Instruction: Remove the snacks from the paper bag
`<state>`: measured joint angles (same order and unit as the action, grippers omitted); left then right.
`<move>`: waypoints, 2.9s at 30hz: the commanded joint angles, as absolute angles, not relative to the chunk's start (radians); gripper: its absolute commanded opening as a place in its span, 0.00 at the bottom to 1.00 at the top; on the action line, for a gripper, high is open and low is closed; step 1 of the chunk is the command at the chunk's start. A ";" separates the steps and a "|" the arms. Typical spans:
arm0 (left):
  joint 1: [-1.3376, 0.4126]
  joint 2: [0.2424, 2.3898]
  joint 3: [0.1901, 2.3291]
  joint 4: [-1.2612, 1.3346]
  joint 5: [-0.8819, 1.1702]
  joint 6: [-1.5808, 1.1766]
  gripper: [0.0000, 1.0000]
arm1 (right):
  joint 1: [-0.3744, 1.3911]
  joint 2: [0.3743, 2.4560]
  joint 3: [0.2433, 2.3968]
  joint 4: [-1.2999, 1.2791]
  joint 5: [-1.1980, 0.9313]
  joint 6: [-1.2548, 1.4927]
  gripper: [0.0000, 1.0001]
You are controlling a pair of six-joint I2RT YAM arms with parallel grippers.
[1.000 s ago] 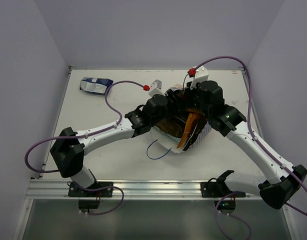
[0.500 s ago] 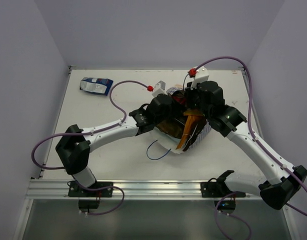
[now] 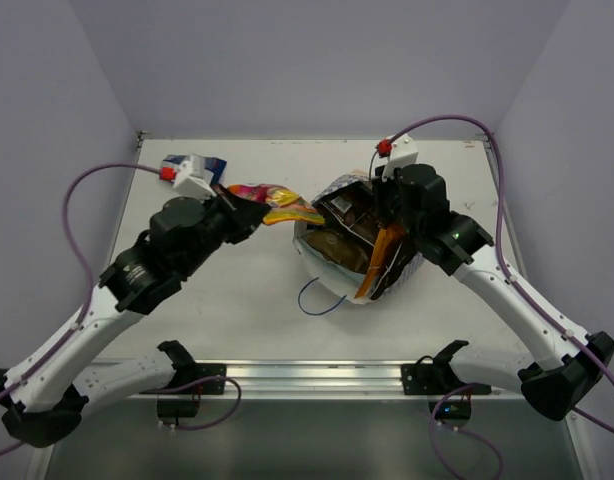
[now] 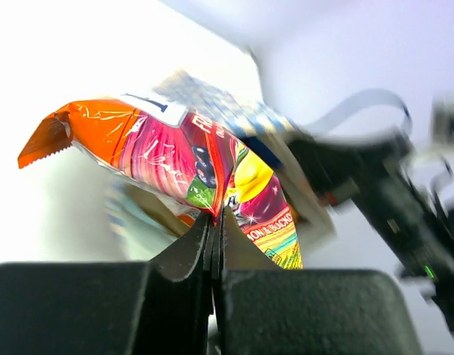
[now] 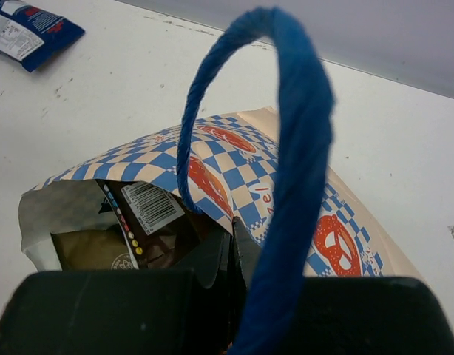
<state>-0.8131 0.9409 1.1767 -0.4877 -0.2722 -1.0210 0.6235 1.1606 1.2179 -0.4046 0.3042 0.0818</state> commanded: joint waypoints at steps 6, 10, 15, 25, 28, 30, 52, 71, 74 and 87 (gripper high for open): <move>-0.521 0.951 1.126 -0.472 -0.508 -0.764 0.00 | 0.621 1.129 1.224 -0.419 0.341 0.041 0.00; -0.355 1.112 1.080 -0.258 -0.405 -0.718 0.00 | 0.621 1.126 1.232 -0.419 0.331 0.031 0.00; -0.190 1.247 1.040 -0.025 -0.363 -0.750 0.00 | 0.621 1.126 1.235 -0.411 0.305 0.031 0.00; -0.043 1.205 0.741 0.135 -0.163 -0.816 1.00 | 0.620 1.141 1.218 -0.410 0.272 0.034 0.00; -0.064 1.091 0.712 0.054 -0.049 -0.860 1.00 | 0.621 1.140 1.212 -0.411 0.270 0.034 0.00; -0.141 0.990 0.715 0.003 -0.009 -0.903 1.00 | 0.621 1.138 1.212 -0.416 0.272 0.038 0.00; -0.940 1.496 1.210 -0.015 -0.147 -1.226 0.73 | 0.623 1.086 1.229 -0.480 0.160 0.158 0.00; -0.996 1.562 1.183 0.195 -0.379 -1.329 0.71 | 0.624 1.051 1.181 -0.446 0.091 0.236 0.00; -1.020 1.528 1.145 0.199 -0.419 -1.325 0.72 | 0.624 1.049 1.187 -0.449 0.101 0.230 0.00; -1.020 1.670 1.293 0.155 -0.425 -1.312 0.60 | 0.626 1.062 1.198 -0.446 0.103 0.236 0.00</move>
<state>-1.0233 1.6375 1.2175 0.1074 -0.3729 -1.2991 0.6159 1.0725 1.1812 -0.4561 0.1417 0.2020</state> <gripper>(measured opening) 0.620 0.010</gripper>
